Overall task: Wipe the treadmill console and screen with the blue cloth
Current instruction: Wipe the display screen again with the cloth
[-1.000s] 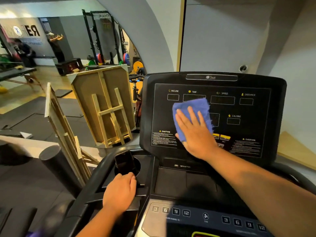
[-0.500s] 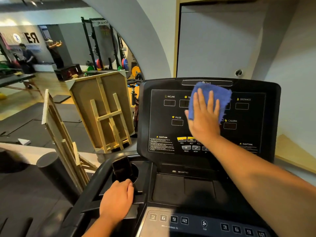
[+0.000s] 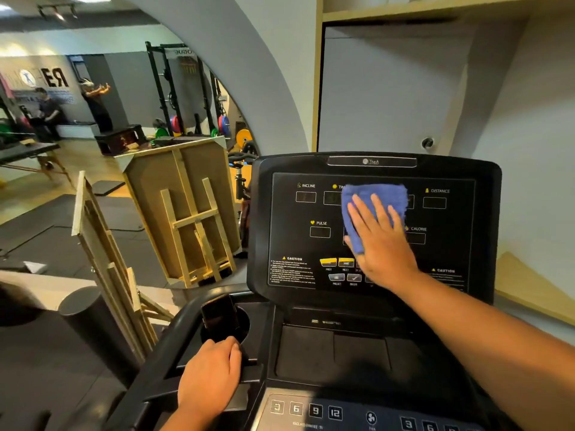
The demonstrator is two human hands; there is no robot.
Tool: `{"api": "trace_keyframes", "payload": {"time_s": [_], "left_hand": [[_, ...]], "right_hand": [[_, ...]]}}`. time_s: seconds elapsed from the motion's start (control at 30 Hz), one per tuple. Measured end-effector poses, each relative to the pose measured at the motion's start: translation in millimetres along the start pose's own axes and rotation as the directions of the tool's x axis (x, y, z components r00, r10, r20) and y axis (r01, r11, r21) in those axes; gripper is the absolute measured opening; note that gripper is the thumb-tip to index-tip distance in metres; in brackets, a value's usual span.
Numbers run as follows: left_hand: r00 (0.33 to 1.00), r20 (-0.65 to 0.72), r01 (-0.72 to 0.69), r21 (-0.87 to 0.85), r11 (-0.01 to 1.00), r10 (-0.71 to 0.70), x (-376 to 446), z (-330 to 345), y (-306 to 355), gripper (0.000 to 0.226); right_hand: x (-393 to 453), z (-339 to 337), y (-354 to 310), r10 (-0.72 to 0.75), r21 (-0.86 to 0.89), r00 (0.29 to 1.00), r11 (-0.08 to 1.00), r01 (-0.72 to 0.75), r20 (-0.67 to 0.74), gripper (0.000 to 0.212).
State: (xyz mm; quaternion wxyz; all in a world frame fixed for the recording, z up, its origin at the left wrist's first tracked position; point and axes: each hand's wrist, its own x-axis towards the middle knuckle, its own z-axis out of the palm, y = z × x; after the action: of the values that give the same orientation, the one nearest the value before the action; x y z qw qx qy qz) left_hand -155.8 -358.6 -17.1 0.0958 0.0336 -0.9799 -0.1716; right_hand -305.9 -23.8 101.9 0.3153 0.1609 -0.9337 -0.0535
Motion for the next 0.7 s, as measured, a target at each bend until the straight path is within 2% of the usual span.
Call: {"api": "trace_keyframes", "payload": {"time_s": [0.07,0.1,0.13,0.2,0.23,0.3,0.33,0.4,0.47,0.57,0.63,0.7], "left_hand": [[1.0,-0.004,0.006,-0.006,1.0,-0.006,-0.8,0.3,-0.5,0.028],[1.0,-0.009,0.006,-0.011,1.0,-0.006,-0.8,1.2,-1.6,0.028],[1.0,-0.017,0.006,-0.013,1.0,-0.006,-1.2,2.1,-2.4,0.028],[1.0,-0.025,0.011,-0.013,1.0,-0.011,-1.1,3.6,-3.7,0.029],[1.0,-0.024,0.01,-0.013,1.0,-0.01,-0.4,4.1,-4.1,0.029],[1.0,-0.018,0.004,-0.013,1.0,-0.004,0.2,5.4,-4.6,0.03],[1.0,-0.012,0.0,-0.006,1.0,0.0,0.3,6.1,-5.1,0.03],[1.0,-0.003,-0.002,-0.002,1.0,0.002,0.0,6.8,-5.8,0.031],[1.0,-0.001,-0.002,0.005,1.0,0.002,-0.3,6.2,-4.6,0.031],[1.0,0.002,0.016,0.007,1.0,-0.016,-2.0,4.8,-1.7,0.03],[1.0,-0.003,0.02,-0.003,1.0,-0.02,-2.9,3.2,-0.9,0.031],[1.0,0.002,0.021,-0.007,1.0,-0.021,-2.6,1.0,0.5,0.031]], "right_hand": [[35.5,-5.2,-29.7,0.193,0.056,0.981,0.98,-0.191,-0.027,0.071],[48.6,-4.2,-45.5,0.227,0.079,0.973,0.971,-0.224,-0.036,0.072],[56.4,-2.9,-59.5,0.198,0.099,0.979,0.976,-0.194,-0.038,0.072],[53.8,5.2,-79.0,-0.033,0.101,0.999,0.994,0.036,-0.026,0.072],[44.3,9.6,-82.1,-0.184,0.088,0.983,0.979,0.184,-0.007,0.072],[15.9,17.1,-74.0,-0.418,0.065,0.906,0.908,0.414,0.064,0.075],[-1.5,20.7,-66.1,-0.483,0.069,0.869,0.875,0.478,0.106,0.078],[-38.0,26.5,-48.1,-0.528,0.104,0.835,0.849,0.518,0.154,0.082],[-65.0,28.5,-26.8,-0.528,0.104,0.835,0.849,0.518,0.151,0.079],[-81.5,26.0,10.1,-0.462,0.049,0.873,0.887,0.46,0.159,0.082],[-72.1,17.9,32.1,-0.335,-0.015,0.932,0.94,0.34,0.137,0.082],[-44.5,4.0,41.8,-0.128,-0.016,0.99,0.992,0.129,0.056,0.071]]}}
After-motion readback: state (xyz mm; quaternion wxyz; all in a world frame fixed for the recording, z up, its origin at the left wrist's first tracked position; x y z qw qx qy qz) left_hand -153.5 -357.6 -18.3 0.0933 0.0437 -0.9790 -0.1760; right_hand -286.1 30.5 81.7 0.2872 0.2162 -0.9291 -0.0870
